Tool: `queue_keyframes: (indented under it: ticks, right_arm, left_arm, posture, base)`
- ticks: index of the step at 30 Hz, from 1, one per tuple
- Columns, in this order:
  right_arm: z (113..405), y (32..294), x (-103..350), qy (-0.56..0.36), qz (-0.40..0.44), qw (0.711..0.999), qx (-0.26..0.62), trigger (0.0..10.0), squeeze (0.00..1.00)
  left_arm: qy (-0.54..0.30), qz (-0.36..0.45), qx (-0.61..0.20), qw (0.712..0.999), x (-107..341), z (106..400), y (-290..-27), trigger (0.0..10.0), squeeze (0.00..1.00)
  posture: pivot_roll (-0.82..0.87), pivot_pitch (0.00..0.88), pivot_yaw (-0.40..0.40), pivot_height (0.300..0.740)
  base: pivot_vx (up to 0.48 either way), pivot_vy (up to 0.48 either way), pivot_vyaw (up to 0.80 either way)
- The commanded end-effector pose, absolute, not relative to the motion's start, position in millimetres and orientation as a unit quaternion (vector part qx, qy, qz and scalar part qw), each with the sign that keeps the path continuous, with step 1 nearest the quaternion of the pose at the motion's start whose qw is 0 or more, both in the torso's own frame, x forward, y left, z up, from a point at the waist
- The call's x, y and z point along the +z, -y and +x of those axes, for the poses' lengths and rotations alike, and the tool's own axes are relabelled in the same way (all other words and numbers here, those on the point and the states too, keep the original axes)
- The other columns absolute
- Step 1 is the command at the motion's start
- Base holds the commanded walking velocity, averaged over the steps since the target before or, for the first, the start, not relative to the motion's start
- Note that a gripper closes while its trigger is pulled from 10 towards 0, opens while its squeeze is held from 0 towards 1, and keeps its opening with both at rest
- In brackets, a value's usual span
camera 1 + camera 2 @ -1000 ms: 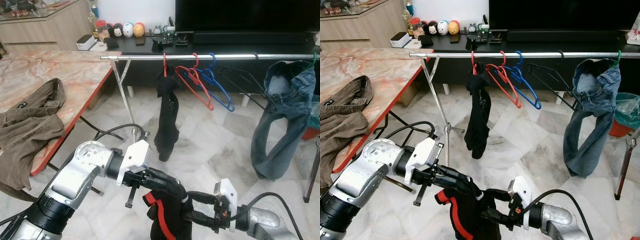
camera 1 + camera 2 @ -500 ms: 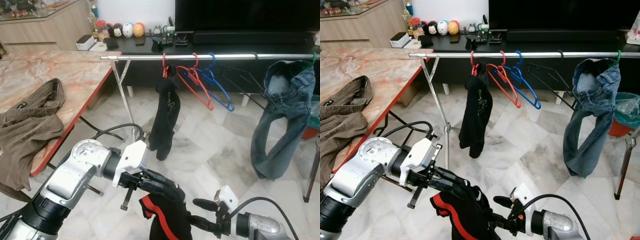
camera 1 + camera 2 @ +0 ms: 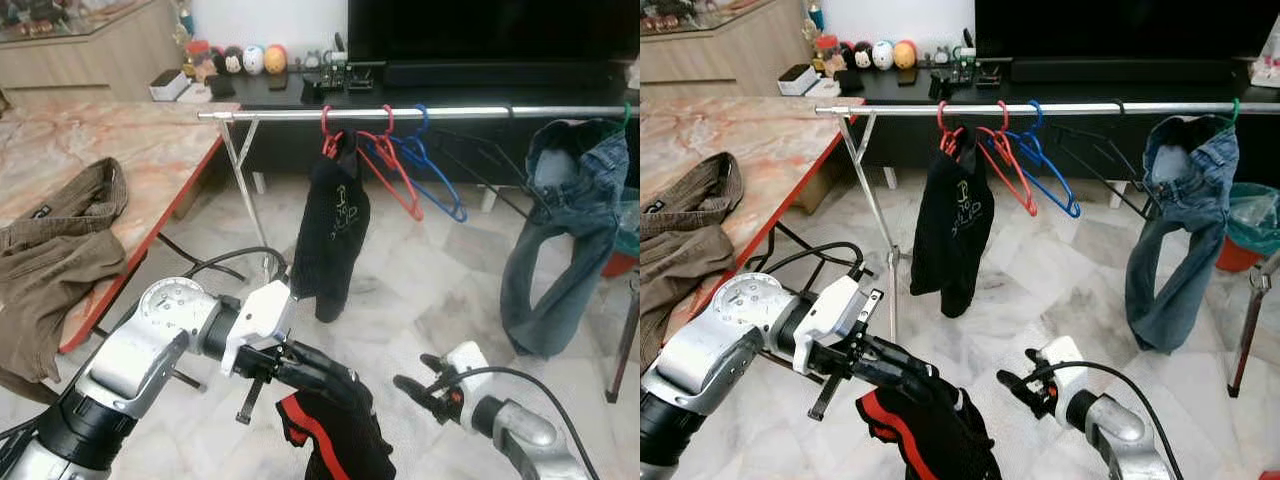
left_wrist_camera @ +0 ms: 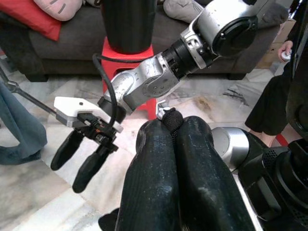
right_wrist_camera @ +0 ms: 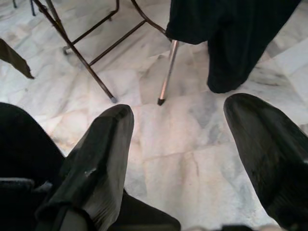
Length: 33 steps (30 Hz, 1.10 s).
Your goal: Hang hanger
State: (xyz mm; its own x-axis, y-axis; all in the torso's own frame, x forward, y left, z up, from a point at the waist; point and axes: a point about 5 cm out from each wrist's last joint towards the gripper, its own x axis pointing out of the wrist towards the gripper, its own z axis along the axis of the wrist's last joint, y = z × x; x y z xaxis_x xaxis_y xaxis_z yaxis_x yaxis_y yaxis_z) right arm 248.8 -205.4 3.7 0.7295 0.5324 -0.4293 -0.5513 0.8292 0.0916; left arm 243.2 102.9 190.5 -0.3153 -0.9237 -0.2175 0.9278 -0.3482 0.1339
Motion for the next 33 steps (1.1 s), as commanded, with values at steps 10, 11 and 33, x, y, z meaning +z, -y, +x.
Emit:
queue_keyframes:
  ticks: [10, 11, 33]
  right_arm:
    - [216, 164, -2, -0.231, 0.112, 0.845, 0.470, 10.0, 0.00]
    - [216, 164, -2, -0.230, 0.114, 0.844, 0.471, 10.0, 0.00]
    - [215, 186, -1, -0.245, 0.107, 0.851, 0.451, 10.0, 0.00]
  left_arm:
    - [0.006, 0.123, -0.827, 0.549, 202, 238, -106, 10.0, 0.00]
    - [0.006, 0.122, -0.827, 0.549, 202, 238, -106, 10.0, 0.00]
    - [0.005, 0.125, -0.823, 0.554, 201, 239, -104, 10.0, 0.00]
  posture:
    - [0.09, 0.036, 0.098, 0.740]
    - [0.09, 0.036, 0.098, 0.740]
    - [0.09, 0.036, 0.104, 0.740]
  base:
    - [0.000, 0.000, 0.00]
    - [0.000, 0.000, 0.00]
    - [0.000, 0.000, 0.00]
